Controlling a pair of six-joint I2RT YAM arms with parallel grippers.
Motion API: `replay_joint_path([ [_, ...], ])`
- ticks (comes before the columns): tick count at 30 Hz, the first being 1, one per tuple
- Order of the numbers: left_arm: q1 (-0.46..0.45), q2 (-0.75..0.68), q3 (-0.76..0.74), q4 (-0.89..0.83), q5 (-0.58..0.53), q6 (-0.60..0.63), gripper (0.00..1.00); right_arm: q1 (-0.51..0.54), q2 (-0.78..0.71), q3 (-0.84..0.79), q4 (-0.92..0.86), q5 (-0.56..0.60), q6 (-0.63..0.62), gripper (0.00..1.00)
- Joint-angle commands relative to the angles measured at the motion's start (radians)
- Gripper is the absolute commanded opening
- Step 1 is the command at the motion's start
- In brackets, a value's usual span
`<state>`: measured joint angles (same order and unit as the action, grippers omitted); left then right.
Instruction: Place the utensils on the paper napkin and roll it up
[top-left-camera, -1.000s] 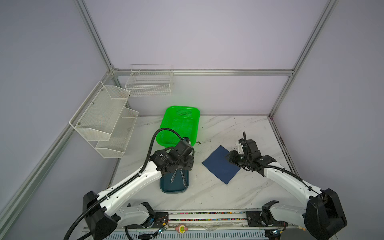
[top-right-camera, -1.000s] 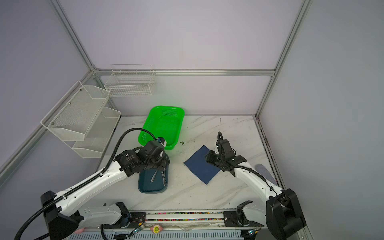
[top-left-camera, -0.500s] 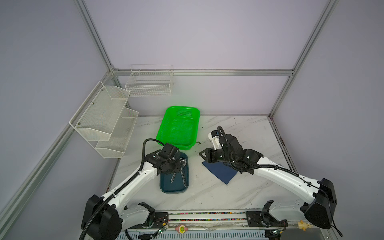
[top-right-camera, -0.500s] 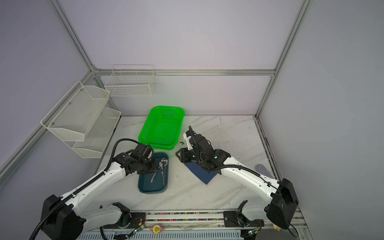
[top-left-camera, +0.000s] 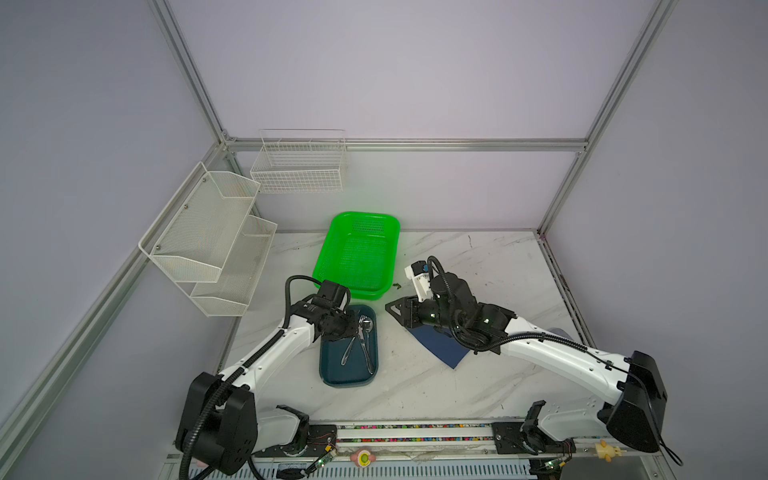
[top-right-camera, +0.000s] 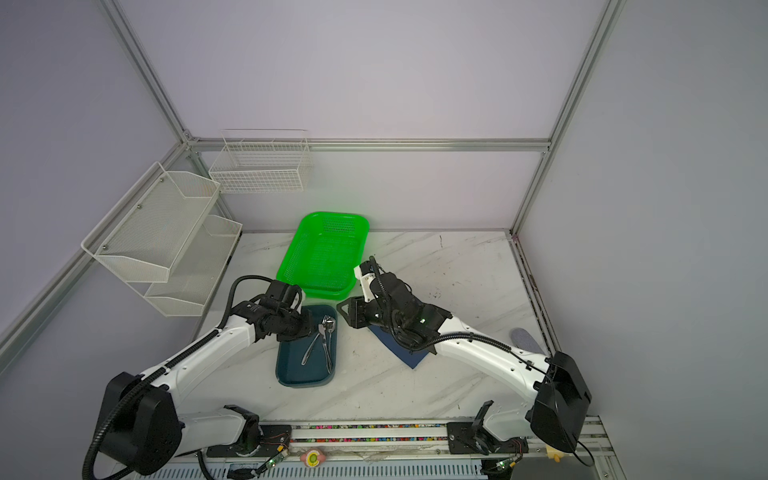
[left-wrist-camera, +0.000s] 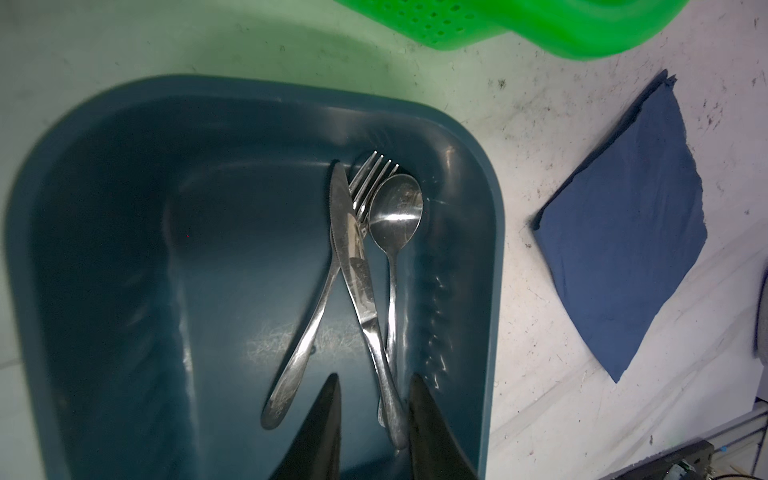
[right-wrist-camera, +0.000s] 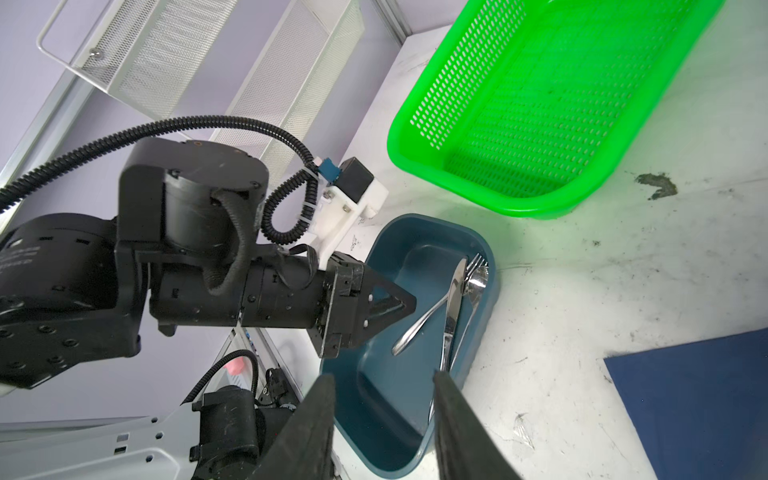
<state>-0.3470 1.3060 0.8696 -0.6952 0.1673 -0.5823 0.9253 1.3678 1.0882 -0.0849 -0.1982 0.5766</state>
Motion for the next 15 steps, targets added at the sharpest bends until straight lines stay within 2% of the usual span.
replay_joint_path([
  [1, 0.009, 0.015, -0.049, 0.092, 0.111, -0.017, 0.28, 0.004, 0.019, -0.036, 0.086, -0.002, 0.1, 0.42],
  [4, 0.01, 0.025, -0.107, 0.161, 0.101, -0.083, 0.28, 0.003, 0.018, -0.096, 0.189, -0.037, 0.167, 0.42],
  [7, 0.01, 0.044, -0.126, 0.184, 0.085, -0.112, 0.28, 0.003, 0.03, -0.119, 0.16, 0.024, 0.238, 0.41],
  [15, 0.01, 0.098, -0.139, 0.227, 0.098, -0.126, 0.28, 0.002, 0.082, -0.159, 0.188, 0.019, 0.29, 0.41],
])
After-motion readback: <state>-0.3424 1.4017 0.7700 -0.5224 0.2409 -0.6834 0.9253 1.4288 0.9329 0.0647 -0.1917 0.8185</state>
